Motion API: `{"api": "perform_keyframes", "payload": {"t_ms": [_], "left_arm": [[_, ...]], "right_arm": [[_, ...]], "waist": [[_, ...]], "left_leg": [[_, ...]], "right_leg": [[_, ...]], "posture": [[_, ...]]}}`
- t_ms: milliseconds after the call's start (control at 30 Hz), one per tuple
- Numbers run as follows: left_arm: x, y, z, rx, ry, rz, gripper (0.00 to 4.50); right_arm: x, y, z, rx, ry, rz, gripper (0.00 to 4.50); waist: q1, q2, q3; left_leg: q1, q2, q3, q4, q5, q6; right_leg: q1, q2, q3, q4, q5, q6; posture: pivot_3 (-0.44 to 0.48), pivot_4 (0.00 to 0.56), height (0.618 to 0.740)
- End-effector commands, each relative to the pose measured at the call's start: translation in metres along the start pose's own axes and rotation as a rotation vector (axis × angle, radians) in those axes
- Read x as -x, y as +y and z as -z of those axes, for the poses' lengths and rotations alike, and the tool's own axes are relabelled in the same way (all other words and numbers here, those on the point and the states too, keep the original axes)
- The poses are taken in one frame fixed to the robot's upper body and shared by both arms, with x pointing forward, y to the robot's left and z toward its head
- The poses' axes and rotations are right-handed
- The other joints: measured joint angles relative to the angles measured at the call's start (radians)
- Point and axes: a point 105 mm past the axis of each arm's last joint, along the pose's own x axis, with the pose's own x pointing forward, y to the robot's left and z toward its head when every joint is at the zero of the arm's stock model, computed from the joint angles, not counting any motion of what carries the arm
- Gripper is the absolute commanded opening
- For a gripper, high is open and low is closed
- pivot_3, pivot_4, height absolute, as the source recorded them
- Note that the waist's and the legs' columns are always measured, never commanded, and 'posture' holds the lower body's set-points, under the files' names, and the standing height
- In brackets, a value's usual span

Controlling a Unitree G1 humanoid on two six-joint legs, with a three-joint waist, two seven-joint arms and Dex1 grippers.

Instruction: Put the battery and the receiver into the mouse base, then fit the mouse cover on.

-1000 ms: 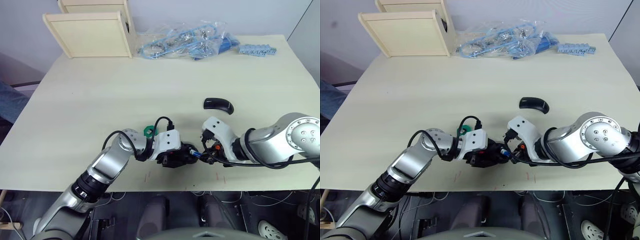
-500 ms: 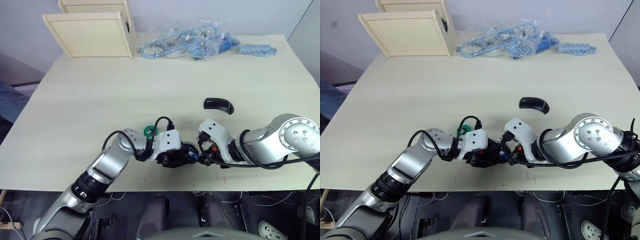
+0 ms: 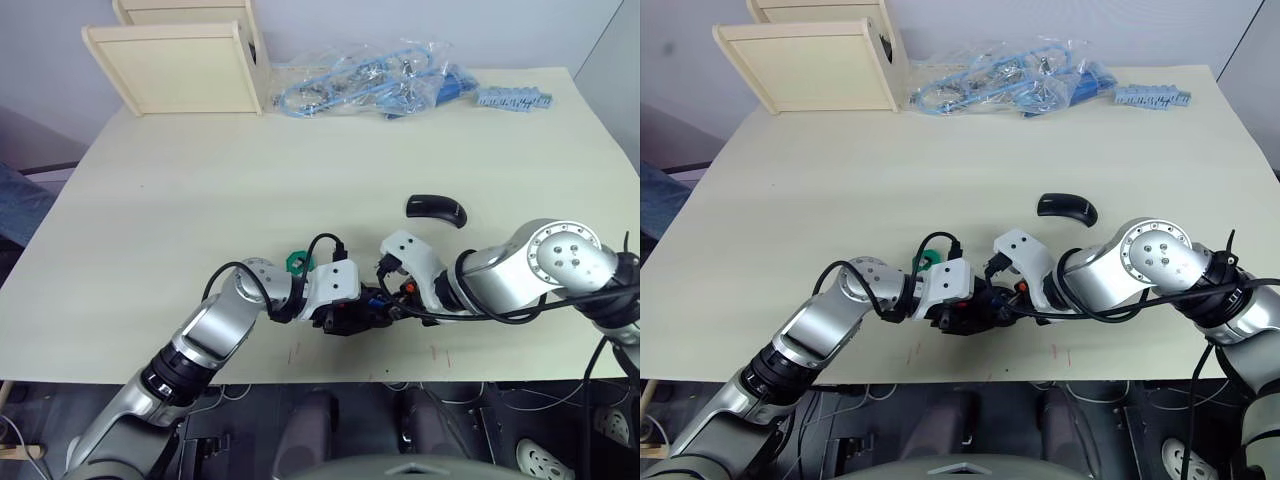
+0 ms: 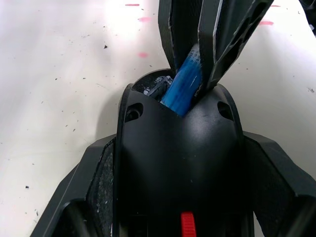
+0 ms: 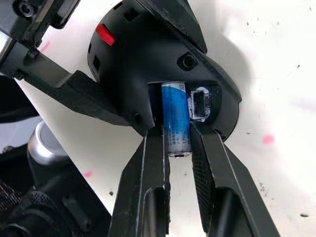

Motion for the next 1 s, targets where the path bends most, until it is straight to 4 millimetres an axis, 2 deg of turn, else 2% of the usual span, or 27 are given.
{"api": "perform_keyframes", "payload": {"t_ms": [33, 200, 267, 300, 367, 400, 467, 500, 533, 600, 767, 833, 900, 1000], "left_arm": [[-0.006, -0.007, 0.006, 0.009, 0.018, 0.024, 2.94], [-0.006, -0.008, 0.006, 0.01, 0.019, 0.025, 2.94], [-0.006, -0.009, 0.006, 0.012, 0.019, 0.025, 2.94], [-0.006, -0.009, 0.007, 0.013, 0.02, 0.026, 2.94], [-0.006, -0.009, 0.007, 0.014, 0.021, 0.026, 2.94], [-0.006, -0.009, 0.007, 0.014, 0.021, 0.026, 2.94], [-0.006, -0.009, 0.007, 0.014, 0.021, 0.027, 2.94], [-0.006, -0.009, 0.007, 0.014, 0.021, 0.026, 2.94], [-0.005, -0.008, 0.007, 0.015, 0.021, 0.026, 2.94], [-0.005, -0.007, 0.007, 0.014, 0.022, 0.024, 2.94], [-0.005, -0.005, 0.007, 0.013, 0.022, 0.022, 2.94], [-0.005, -0.004, 0.007, 0.011, 0.022, 0.023, 2.94], [-0.005, -0.003, 0.008, 0.009, 0.023, 0.024, 2.94], [-0.004, -0.002, 0.008, 0.008, 0.025, 0.023, 2.94]], "right_arm": [[0.0, 0.001, -0.008, -0.001, -0.02, 0.003, 0.15], [0.0, 0.001, -0.007, 0.008, -0.008, -0.005, 0.15], [0.001, 0.0, -0.007, 0.008, -0.007, -0.002, 1.18], [0.002, -0.001, -0.007, 0.009, -0.007, 0.005, 1.34], [0.006, -0.003, -0.008, 0.009, -0.018, 0.013, 2.62], [0.009, -0.005, -0.01, 0.002, -0.035, 0.012, 2.62], [0.016, -0.008, -0.013, -0.006, -0.063, 0.013, 3.54], [0.02, -0.008, -0.013, 0.003, -0.068, 0.013, 4.18], [0.027, -0.007, -0.013, 0.018, -0.081, -0.004, 4.43], [0.039, -0.007, -0.01, 0.042, -0.105, 0.004, 4.43], [0.06, 0.015, 0.004, 0.158, -0.172, -0.041, 4.43], [0.061, 0.019, 0.004, 0.175, -0.245, -0.029, 4.43], [0.062, 0.025, -0.001, 0.215, -0.418, -0.013, 4.43], [0.063, 0.032, 0.006, 0.29, -0.566, -0.029, 4.43]], "waist": [[-0.001, 0.0, 0.0], [-0.002, 0.001, -0.001], [-0.002, 0.001, -0.001], [-0.002, 0.001, -0.001], [-0.002, 0.001, -0.001], [-0.001, 0.001, -0.001], [0.0, 0.001, -0.001], [0.0, 0.001, -0.001], [0.002, 0.001, -0.001], [0.004, 0.001, -0.001], [0.003, 0.001, -0.001], [0.005, 0.001, -0.001], [0.003, 0.001, -0.001], [0.011, -0.002, -0.002]], "left_leg": [[0.0, 0.0, 0.0, 0.0, 0.0, 0.0], [0.001, 0.0, 0.0, 0.0, 0.0, 0.0], [0.001, 0.0, 0.0, 0.0, 0.0, 0.0], [0.001, 0.0, 0.0, 0.0, 0.0, 0.0], [0.001, 0.0, 0.0, 0.0, 0.0, 0.0], [0.001, 0.0, 0.0, 0.0, 0.0, 0.0], [-0.001, 0.0, 0.0, 0.0, 0.0, 0.0], [-0.002, 0.0, 0.0, 0.0, 0.0, 0.0], [-0.002, 0.0, 0.0, 0.0, 0.0, 0.0], [-0.004, 0.0, 0.0, 0.0, 0.0, 0.0], [-0.005, 0.0, 0.0, 0.0, 0.0, 0.0], [-0.005, 0.0, -0.001, 0.0, 0.0, 0.0], [-0.005, 0.0, -0.001, 0.0, 0.0, 0.0], [-0.005, 0.0, -0.002, 0.0, 0.0, 0.0]], "right_leg": [[0.0, 0.0, 0.0, 0.0, 0.0, 0.0], [0.0, 0.001, 0.0, 0.001, 0.001, -0.001], [0.0, 0.001, 0.0, 0.001, 0.001, -0.001], [0.0, 0.001, 0.0, 0.001, 0.001, -0.001], [0.0, 0.001, 0.0, 0.0, 0.001, -0.001], [0.0, 0.001, 0.0, 0.0, 0.001, -0.001], [-0.001, 0.001, 0.0, 0.0, 0.001, -0.001], [-0.002, 0.0, 0.0, -0.001, 0.001, -0.001], [-0.002, 0.0, 0.0, -0.001, 0.001, -0.001], [-0.003, 0.0, -0.001, -0.001, 0.001, -0.001], [-0.004, 0.0, -0.001, -0.001, 0.001, -0.001], [-0.004, 0.0, -0.001, -0.001, 0.001, -0.001], [-0.003, 0.0, -0.002, -0.001, 0.001, -0.001], [-0.003, 0.0, -0.003, -0.001, 0.001, -0.001]], "posture": [[0.0, 0.15, 0.74], [0.0, 0.15, 0.74], [0.0, 0.15, 0.74], [0.0, 0.15, 0.74], [0.0, 0.15, 0.74], [0.0, 0.15, 0.74], [0.0, 0.15, 0.74], [0.0, 0.15, 0.74], [0.0, 0.15, 0.74], [0.0, 0.15, 0.74], [0.0, 0.15, 0.74], [0.0, 0.15, 0.74], [0.0, 0.15, 0.74], [0.0, 0.15, 0.74]]}}
